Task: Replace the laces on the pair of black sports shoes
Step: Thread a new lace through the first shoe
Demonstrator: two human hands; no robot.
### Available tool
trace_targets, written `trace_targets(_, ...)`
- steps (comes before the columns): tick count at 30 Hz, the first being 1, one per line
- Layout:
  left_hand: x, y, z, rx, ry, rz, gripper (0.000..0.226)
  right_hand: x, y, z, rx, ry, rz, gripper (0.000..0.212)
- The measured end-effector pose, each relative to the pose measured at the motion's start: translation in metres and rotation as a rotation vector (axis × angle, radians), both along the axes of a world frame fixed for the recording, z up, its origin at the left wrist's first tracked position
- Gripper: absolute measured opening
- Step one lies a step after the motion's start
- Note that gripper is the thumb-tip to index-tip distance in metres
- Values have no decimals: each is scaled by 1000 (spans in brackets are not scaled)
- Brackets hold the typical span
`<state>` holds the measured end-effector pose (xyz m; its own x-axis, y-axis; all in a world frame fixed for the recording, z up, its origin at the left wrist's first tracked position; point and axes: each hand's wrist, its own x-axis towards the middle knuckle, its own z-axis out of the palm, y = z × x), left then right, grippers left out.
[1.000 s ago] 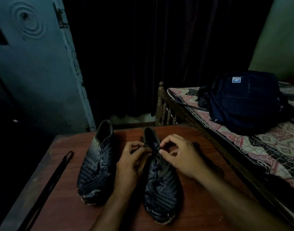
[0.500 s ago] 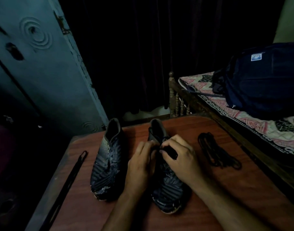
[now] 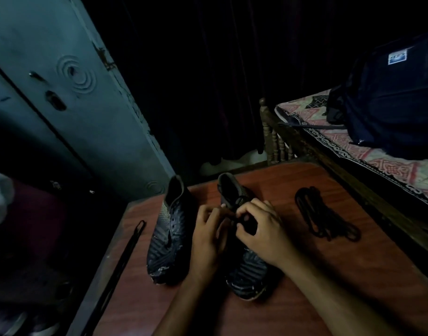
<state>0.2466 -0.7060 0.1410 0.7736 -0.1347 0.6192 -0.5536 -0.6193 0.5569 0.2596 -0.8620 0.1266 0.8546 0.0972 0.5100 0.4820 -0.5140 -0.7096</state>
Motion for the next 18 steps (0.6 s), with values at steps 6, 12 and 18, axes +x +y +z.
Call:
trace_targets(6,-25,-13,-1,159,-38,129,20,4,-2,2,118,96,32,35)
trace_targets(12,-28,-1,-11,73,-13,56,23,0,-1,2,75,118,47,37)
trace_targets(18,-33,-1,-7,-227,148,-3,27,-2,0,4,39,162,36,12)
